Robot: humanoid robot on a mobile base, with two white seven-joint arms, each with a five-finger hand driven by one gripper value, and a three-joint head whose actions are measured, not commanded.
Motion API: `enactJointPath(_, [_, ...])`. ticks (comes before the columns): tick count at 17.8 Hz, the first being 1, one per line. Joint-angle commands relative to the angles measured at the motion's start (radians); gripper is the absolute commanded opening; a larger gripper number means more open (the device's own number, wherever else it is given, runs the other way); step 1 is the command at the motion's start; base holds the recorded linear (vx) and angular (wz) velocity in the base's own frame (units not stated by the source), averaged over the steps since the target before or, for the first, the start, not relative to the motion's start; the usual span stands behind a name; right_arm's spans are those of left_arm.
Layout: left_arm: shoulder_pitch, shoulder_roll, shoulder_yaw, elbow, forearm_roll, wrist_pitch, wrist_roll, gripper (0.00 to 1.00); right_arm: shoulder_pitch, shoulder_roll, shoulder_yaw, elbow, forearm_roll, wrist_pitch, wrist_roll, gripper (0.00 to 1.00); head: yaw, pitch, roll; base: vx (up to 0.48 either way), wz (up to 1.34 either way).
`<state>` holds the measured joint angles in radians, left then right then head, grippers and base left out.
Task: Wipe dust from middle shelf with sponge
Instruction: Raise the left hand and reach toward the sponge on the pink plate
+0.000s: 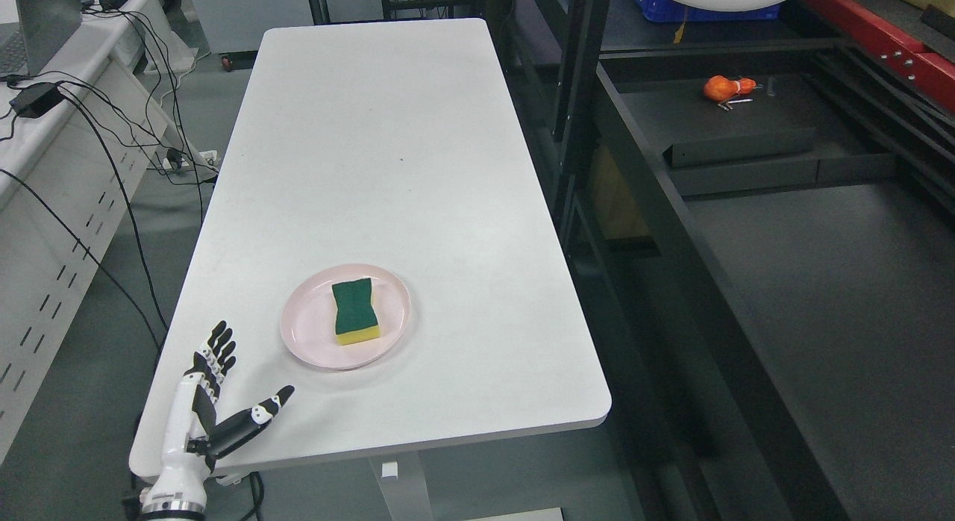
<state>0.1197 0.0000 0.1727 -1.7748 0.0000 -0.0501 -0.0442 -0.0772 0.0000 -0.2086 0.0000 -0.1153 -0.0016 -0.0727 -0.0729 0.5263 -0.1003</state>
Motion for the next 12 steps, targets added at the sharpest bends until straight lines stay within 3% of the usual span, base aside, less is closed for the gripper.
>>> enactJointPath(1, [-0.002,0.025,0.001,0.0,0.029,0.0,0.0,0.99,0.0,-0.017,0.0,-0.017,0.0,0.072,0.001,1.0,0.0,0.0,0.0,0.0,0.0])
enactJointPath(4, [-0.015,0.028,0.011,0.003,0.029,-0.007,-0.011,0.99,-0.001,-0.017,0.0,-0.017,0.0,0.072,0.001,1.0,0.0,0.0,0.0,0.0,0.0])
enactJointPath(6, [-0.072,0.075,0.043,0.006,0.028,-0.013,-0.063,0.99,0.0,-0.017,0.0,-0.017,0.0,0.072,0.001,1.0,0.0,0.0,0.0,0.0,0.0])
enactJointPath(10, [-0.184,0.318,0.062,0.044,-0.098,-0.033,-0.205,0.99,0.0,-0.017,0.0,-0.017,0.0,0.072,0.001,1.0,0.0,0.0,0.0,0.0,0.0])
enactJointPath(12, [-0.23,0.42,0.048,0.095,-0.234,-0.145,-0.354,0.99,0.0,-0.017,0.0,-0.017,0.0,0.072,0.001,1.0,0.0,0.0,0.0,0.0,0.0])
